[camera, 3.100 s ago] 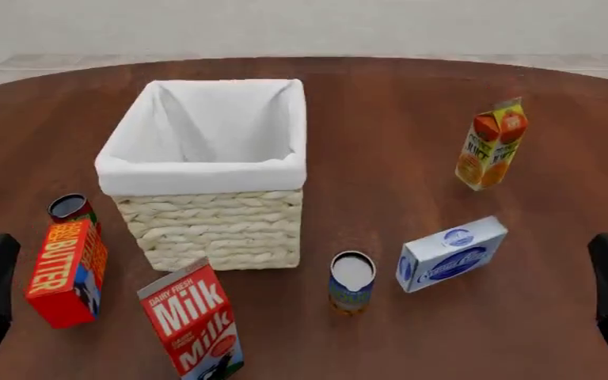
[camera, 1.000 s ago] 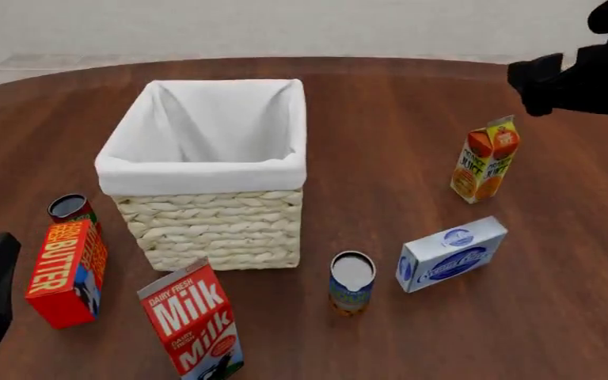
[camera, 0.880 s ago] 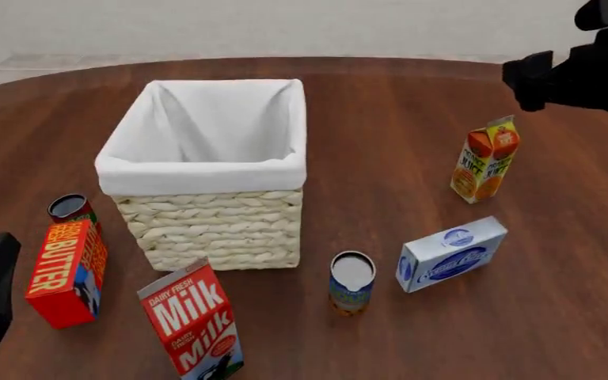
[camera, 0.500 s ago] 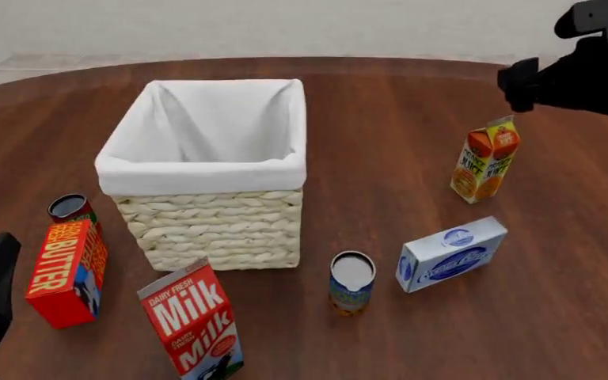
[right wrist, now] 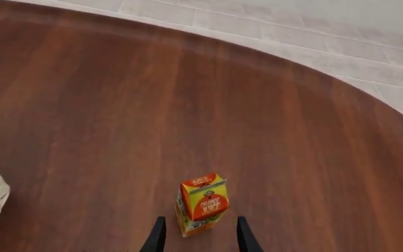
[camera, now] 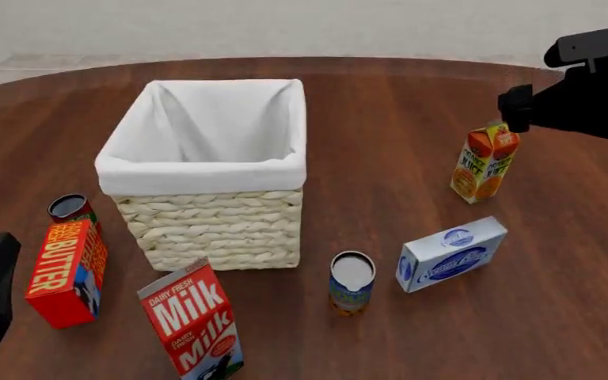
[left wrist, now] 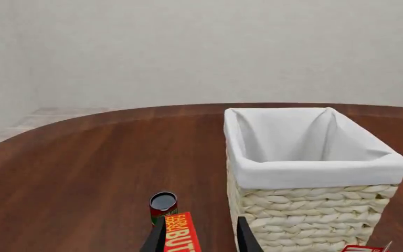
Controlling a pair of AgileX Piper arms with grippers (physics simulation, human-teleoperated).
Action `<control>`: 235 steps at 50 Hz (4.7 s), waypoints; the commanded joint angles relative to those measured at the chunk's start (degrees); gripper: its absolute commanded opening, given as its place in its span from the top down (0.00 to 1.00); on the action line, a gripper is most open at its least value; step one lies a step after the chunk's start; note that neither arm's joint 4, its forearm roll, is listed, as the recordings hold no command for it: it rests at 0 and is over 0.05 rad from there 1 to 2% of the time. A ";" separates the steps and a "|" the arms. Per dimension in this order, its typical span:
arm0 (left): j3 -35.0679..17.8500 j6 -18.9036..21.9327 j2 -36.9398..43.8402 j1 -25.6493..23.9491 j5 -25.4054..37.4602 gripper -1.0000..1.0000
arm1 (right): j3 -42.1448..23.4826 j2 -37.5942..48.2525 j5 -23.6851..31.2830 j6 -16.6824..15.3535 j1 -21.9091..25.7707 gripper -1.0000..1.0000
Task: Pick up the orange juice, and put it in the basket.
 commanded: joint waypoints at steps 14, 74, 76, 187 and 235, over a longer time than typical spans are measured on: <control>0.00 0.00 0.02 0.00 0.00 0.00 | 1.11 4.45 -3.54 0.04 -2.07 0.00; 0.00 -0.01 -0.01 0.01 0.00 0.00 | -5.01 17.99 -6.60 -0.14 -1.45 0.00; 0.00 -0.01 0.00 0.01 0.00 0.00 | -4.91 18.08 -6.72 -0.05 -1.45 0.00; 0.00 0.00 0.00 0.00 0.00 0.00 | -5.39 16.69 -6.75 -0.98 -1.09 1.00; 0.00 0.00 0.00 0.00 0.00 0.00 | -13.07 -6.40 9.15 -5.90 13.16 1.00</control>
